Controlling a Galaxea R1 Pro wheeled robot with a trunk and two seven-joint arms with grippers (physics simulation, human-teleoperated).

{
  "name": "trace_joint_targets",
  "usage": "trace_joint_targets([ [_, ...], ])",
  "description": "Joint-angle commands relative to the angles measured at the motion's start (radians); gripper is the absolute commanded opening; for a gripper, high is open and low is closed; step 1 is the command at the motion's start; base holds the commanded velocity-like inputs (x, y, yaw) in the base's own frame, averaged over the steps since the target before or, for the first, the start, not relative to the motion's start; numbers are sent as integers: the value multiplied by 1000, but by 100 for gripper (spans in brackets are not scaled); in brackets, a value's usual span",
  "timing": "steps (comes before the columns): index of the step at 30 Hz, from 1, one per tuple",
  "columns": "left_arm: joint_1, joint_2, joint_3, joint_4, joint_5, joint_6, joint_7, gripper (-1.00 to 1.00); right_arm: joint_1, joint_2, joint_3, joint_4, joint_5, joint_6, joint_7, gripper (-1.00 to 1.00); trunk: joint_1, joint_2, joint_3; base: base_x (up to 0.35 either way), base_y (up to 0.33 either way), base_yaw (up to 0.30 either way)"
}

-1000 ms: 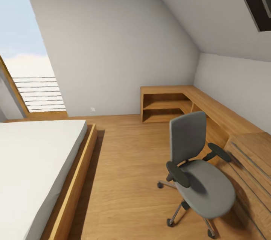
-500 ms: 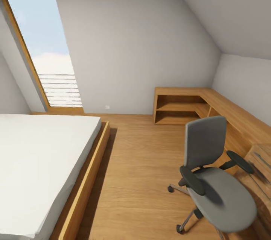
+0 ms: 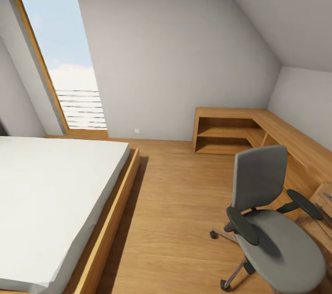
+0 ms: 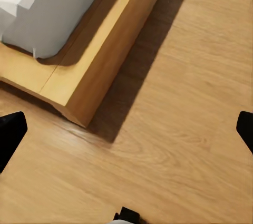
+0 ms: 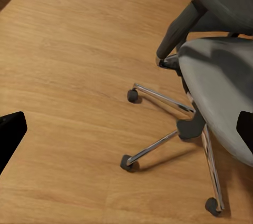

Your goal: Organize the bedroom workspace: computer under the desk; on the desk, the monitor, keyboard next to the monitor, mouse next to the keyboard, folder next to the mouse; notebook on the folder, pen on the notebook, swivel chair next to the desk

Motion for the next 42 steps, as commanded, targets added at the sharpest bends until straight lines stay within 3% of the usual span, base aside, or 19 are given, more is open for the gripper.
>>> trace_joint_targets([
  [1,-1,0,-14,14,3,-28,9,100,0,0,9,0,-7,-2,-3,100,1,-2,-2,223,0,4],
  [11,-1,-21,-39,43,5,-73,9,100,-1,1,11,1,-7,-2,-3,100,1,-2,-2,301,0,1],
  [42,-1,-25,-43,46,6,-72,8,100,-1,10,13,1,-9,-2,-2,100,1,-2,8,325,60,-50],
])
